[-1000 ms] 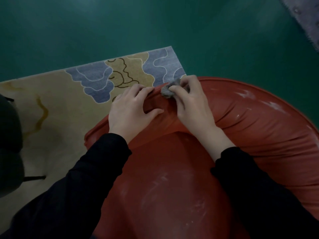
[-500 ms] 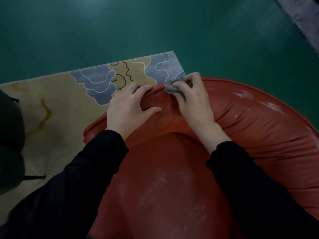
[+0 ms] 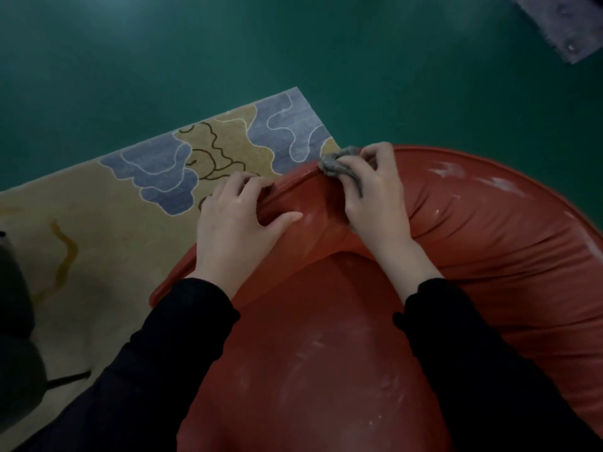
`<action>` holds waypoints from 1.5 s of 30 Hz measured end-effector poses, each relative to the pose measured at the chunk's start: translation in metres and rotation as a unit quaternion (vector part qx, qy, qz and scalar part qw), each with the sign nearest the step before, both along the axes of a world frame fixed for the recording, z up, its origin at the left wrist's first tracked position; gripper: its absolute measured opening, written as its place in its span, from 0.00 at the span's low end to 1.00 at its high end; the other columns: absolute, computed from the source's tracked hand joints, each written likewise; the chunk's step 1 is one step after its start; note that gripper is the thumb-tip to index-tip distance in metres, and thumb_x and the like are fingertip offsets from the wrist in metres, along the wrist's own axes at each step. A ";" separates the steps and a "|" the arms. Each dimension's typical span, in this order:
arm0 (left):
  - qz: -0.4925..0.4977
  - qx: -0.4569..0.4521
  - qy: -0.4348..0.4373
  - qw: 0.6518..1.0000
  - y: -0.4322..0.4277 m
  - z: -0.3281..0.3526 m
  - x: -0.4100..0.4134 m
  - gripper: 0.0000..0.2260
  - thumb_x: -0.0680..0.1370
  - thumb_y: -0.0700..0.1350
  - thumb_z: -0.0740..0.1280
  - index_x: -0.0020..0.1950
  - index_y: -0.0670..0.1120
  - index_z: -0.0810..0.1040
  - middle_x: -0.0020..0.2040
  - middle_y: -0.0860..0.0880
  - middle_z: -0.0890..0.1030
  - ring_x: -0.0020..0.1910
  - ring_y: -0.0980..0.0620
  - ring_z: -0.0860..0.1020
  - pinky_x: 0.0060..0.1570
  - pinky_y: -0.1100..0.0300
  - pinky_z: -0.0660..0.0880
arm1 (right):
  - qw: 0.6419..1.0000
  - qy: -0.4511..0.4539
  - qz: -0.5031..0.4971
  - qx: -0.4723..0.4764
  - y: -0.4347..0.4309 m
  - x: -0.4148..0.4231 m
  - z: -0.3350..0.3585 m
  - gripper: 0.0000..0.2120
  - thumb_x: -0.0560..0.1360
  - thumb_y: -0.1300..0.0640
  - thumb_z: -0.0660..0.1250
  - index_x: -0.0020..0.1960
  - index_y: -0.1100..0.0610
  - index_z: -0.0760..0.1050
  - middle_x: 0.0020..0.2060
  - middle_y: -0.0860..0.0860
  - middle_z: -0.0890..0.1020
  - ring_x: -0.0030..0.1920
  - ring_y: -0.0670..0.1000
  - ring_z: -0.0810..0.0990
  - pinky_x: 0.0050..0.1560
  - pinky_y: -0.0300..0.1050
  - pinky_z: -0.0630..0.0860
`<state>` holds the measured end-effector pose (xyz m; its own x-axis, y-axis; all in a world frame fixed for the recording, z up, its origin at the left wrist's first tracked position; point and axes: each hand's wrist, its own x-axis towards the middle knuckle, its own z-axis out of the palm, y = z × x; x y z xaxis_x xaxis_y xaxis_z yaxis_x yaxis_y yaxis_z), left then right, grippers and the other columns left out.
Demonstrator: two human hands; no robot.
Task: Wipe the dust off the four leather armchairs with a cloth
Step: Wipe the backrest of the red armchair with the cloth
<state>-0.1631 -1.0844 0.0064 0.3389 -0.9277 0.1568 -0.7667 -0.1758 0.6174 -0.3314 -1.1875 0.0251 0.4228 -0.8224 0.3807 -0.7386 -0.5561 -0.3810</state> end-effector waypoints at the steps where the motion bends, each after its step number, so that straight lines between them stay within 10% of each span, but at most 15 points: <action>1: -0.012 -0.001 0.009 1.000 -0.008 0.005 -0.001 0.27 0.70 0.64 0.70 0.63 0.49 0.77 0.58 0.50 0.76 0.58 0.50 0.74 0.56 0.50 0.74 | 1.000 0.003 -0.024 -0.014 -0.005 -0.007 0.000 0.07 0.74 0.64 0.67 0.51 0.62 0.80 0.48 0.60 0.73 0.48 0.57 0.75 0.53 0.45 0.73; 7: -0.134 0.029 0.015 0.990 -0.076 0.023 -0.023 0.34 0.71 0.64 0.69 0.73 0.49 0.69 0.66 0.49 0.72 0.66 0.48 0.69 0.63 0.50 0.70 | 0.966 -0.028 -0.256 -0.014 -0.029 -0.061 0.009 0.08 0.73 0.63 0.65 0.51 0.62 0.80 0.49 0.62 0.73 0.48 0.58 0.75 0.54 0.40 0.68; 13: -0.183 0.051 -0.018 0.982 -0.090 0.005 -0.032 0.32 0.71 0.63 0.69 0.72 0.53 0.68 0.62 0.53 0.74 0.63 0.52 0.71 0.53 0.54 0.73 | 0.996 -0.018 -0.085 -0.024 -0.013 -0.022 0.000 0.09 0.75 0.65 0.66 0.53 0.63 0.79 0.48 0.60 0.73 0.48 0.54 0.74 0.51 0.42 0.72; 21: -0.182 0.037 -0.029 0.982 -0.089 0.003 -0.032 0.33 0.73 0.65 0.67 0.73 0.52 0.69 0.63 0.53 0.74 0.62 0.52 0.72 0.51 0.57 0.71 | 0.947 -0.059 -0.310 -0.063 -0.023 -0.070 -0.005 0.10 0.74 0.64 0.65 0.53 0.64 0.80 0.49 0.63 0.74 0.49 0.53 0.72 0.53 0.35 0.67; 26: -0.177 0.036 -0.029 0.983 -0.090 0.003 -0.032 0.32 0.72 0.64 0.68 0.72 0.52 0.70 0.63 0.53 0.74 0.64 0.52 0.72 0.52 0.54 0.74 | 0.986 -0.035 -0.153 -0.058 -0.010 -0.036 -0.011 0.09 0.76 0.64 0.66 0.54 0.65 0.79 0.48 0.61 0.74 0.48 0.54 0.74 0.52 0.43 0.72; 33: -0.172 0.037 -0.035 0.984 -0.089 0.005 -0.034 0.33 0.72 0.65 0.68 0.72 0.51 0.70 0.63 0.50 0.75 0.63 0.50 0.72 0.52 0.52 0.74 | 0.944 -0.057 -0.315 -0.079 -0.019 -0.086 -0.016 0.10 0.76 0.62 0.65 0.55 0.64 0.79 0.49 0.62 0.74 0.46 0.56 0.76 0.47 0.46 0.74; 45: -0.167 0.046 -0.037 0.984 -0.089 0.007 -0.036 0.32 0.73 0.64 0.68 0.73 0.53 0.69 0.64 0.52 0.74 0.64 0.51 0.71 0.53 0.52 0.73 | 0.971 -0.089 -0.218 -0.052 0.034 -0.063 -0.031 0.10 0.75 0.65 0.66 0.56 0.65 0.79 0.50 0.55 0.70 0.47 0.50 0.72 0.51 0.44 0.76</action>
<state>-0.1989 -1.1737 0.0136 0.0026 -0.9969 0.0791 -0.8334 0.0416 0.5511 -0.3940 -1.1538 -0.0063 -0.0359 -0.8611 0.5072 -0.8399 -0.2490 -0.4822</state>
